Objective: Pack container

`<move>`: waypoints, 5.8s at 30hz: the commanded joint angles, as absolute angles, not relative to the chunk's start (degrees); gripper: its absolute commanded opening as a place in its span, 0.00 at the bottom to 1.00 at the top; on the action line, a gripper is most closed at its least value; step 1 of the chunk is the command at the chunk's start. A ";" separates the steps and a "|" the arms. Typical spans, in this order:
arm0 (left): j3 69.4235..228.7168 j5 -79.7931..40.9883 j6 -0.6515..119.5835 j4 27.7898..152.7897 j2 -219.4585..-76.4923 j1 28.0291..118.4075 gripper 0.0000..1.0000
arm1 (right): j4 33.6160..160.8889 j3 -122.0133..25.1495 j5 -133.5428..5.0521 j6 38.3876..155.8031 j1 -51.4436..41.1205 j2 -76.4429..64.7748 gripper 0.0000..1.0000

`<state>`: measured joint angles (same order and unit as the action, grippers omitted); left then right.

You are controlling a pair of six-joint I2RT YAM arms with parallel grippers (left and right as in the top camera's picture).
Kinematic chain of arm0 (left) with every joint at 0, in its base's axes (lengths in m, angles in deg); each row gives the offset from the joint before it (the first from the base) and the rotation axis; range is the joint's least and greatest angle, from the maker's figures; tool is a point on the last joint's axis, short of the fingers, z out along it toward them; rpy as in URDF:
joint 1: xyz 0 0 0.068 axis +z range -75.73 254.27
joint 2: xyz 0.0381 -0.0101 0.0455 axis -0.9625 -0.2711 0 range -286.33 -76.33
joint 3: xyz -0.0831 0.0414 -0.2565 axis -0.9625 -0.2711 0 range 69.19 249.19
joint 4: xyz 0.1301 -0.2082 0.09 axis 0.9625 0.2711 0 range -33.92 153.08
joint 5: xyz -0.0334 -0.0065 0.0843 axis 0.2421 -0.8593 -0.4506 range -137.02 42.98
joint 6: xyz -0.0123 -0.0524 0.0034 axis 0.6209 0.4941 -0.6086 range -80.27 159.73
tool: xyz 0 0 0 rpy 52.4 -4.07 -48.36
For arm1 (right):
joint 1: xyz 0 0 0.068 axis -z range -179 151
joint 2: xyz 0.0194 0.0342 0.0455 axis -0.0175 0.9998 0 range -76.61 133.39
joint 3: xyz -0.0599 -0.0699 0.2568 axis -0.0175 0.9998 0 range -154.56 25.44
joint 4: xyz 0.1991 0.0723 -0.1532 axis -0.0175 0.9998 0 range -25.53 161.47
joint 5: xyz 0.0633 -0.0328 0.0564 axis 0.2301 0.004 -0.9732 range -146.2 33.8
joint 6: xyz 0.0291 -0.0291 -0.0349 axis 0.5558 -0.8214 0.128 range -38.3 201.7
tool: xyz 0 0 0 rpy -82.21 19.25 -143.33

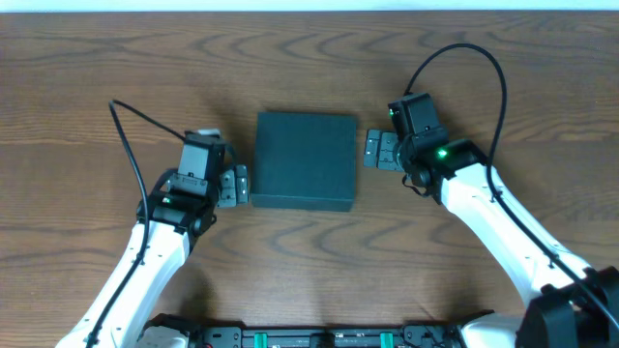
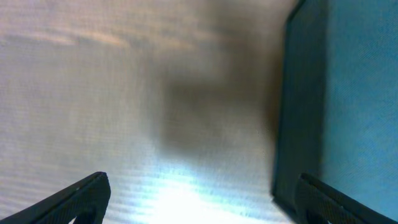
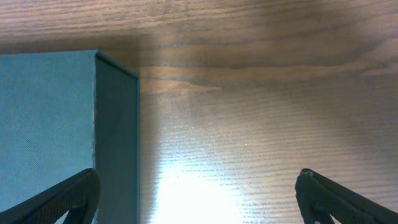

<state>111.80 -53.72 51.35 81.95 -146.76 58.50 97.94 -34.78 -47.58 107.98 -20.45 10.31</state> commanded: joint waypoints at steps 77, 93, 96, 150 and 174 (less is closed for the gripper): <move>117.33 -50.00 50.03 122.30 -104.43 48.73 0.95 | 130.20 -31.35 -40.32 99.41 -35.79 -50.65 0.99; 117.36 -50.00 50.03 122.30 -104.43 48.73 0.95 | 123.16 -0.60 -58.18 84.46 -0.84 -76.27 0.99; 117.36 -50.00 50.03 122.30 -104.43 48.73 0.95 | 122.95 1.65 -58.18 81.03 -1.26 -76.29 0.99; 88.96 -43.99 41.84 117.53 -76.58 62.24 0.95 | 126.40 5.00 -58.18 76.29 -1.65 -76.22 0.99; 88.96 -43.99 41.84 117.53 -76.58 62.21 0.95 | 126.40 5.00 -58.18 76.29 -1.65 -76.22 0.99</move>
